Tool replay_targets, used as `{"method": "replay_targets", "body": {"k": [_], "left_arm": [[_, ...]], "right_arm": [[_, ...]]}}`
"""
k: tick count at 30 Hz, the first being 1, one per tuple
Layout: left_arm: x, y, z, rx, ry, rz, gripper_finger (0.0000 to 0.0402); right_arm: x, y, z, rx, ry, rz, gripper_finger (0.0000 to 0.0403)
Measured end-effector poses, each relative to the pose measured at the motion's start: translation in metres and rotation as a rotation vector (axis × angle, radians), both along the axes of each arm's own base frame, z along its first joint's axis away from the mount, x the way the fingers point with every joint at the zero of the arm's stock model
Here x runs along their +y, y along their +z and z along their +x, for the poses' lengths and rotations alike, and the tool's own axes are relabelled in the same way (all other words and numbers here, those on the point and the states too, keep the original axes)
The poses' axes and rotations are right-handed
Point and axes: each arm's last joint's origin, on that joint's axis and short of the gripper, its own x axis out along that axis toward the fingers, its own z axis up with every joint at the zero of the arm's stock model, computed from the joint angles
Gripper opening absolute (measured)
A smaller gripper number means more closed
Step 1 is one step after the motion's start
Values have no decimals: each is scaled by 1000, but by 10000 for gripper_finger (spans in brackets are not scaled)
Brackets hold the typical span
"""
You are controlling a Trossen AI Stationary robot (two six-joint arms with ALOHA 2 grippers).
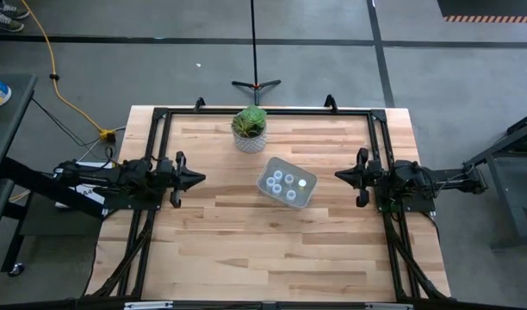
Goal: Pick and place pill bottles into a basket
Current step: Return to Home Position
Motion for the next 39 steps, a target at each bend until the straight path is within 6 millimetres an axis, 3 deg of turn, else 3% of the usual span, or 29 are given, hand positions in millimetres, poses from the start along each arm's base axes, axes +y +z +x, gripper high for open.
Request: {"method": "replay_targets", "body": {"k": [7, 39], "left_arm": [[0, -1, 0, 10, 0, 3, 77], [0, -2, 0, 12, -1, 3, 69]], "right_arm": [[0, -1, 0, 8, 0, -2, 1], [0, -1, 0, 13, -1, -3, 2]]}}
